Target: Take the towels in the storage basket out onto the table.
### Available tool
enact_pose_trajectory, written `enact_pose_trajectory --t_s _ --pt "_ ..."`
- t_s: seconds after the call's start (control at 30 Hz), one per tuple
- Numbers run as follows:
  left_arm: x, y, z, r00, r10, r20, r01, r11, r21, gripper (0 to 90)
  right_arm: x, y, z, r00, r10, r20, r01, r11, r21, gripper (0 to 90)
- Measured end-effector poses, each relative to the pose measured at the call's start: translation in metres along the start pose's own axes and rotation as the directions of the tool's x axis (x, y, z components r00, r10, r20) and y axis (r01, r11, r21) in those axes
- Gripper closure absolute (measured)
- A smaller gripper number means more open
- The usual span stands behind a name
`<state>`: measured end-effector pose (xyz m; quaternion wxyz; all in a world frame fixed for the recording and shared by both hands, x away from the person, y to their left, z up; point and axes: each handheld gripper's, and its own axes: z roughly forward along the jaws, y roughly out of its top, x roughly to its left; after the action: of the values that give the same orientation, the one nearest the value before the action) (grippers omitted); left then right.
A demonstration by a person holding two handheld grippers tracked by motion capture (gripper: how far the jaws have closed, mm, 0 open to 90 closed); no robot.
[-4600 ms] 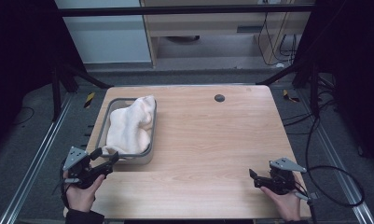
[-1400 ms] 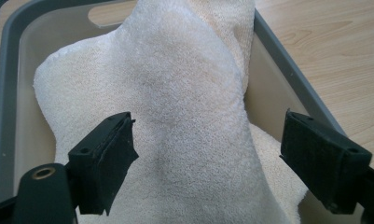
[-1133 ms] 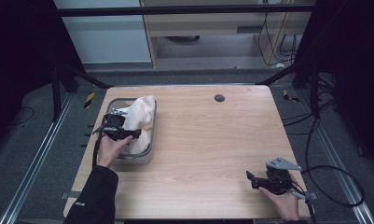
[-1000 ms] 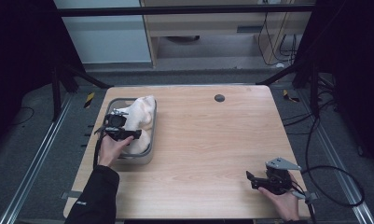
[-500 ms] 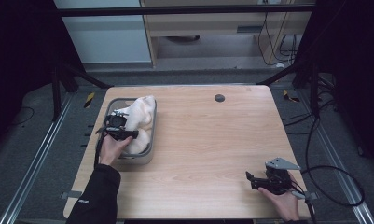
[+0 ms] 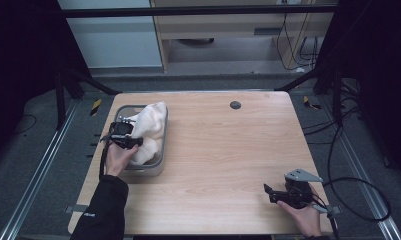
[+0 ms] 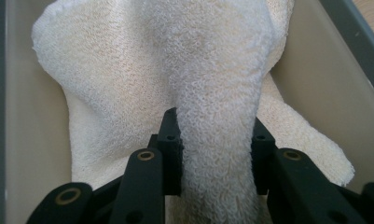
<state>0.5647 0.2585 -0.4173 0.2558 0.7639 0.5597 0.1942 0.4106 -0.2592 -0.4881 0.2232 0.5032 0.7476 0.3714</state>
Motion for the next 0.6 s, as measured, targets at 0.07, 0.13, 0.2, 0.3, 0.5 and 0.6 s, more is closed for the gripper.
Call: enact_pose_trajectory --t_s 0.07,0.13,0.2,0.3,0.5,0.6 --pt "0.002 0.000 -0.004 0.9999 -0.009 0.009 0.009 0.9999 -0.008 66.7 0.000 0.000 0.000 1.0000 0.000 0.000 0.000 1.000 0.001 13.6" --pt "0.003 0.001 -0.008 0.9998 -0.011 0.017 0.011 0.9999 -0.013 67.0 0.000 0.000 0.000 1.0000 0.001 -0.001 -0.001 1.000 0.002 13.6" --pt "0.004 0.001 -0.013 0.9996 -0.014 0.025 0.014 0.9997 -0.021 67.2 0.000 0.000 0.000 1.0000 0.001 0.000 -0.001 1.000 0.002 13.5" --pt "0.005 0.002 -0.022 0.9994 -0.009 0.034 0.010 0.9993 -0.037 67.5 0.000 0.000 0.000 1.0000 0.001 0.001 -0.001 1.000 0.003 13.5" --pt "0.007 0.005 -0.043 0.9988 -0.005 0.049 0.009 0.9964 -0.084 67.7 0.000 0.000 0.000 1.0000 0.001 0.001 -0.001 1.000 0.002 13.5" --pt "0.007 0.007 -0.052 0.9986 0.001 0.053 0.005 0.9947 -0.103 67.7 0.001 0.000 0.000 1.0000 0.002 0.001 -0.002 1.000 0.003 13.5"
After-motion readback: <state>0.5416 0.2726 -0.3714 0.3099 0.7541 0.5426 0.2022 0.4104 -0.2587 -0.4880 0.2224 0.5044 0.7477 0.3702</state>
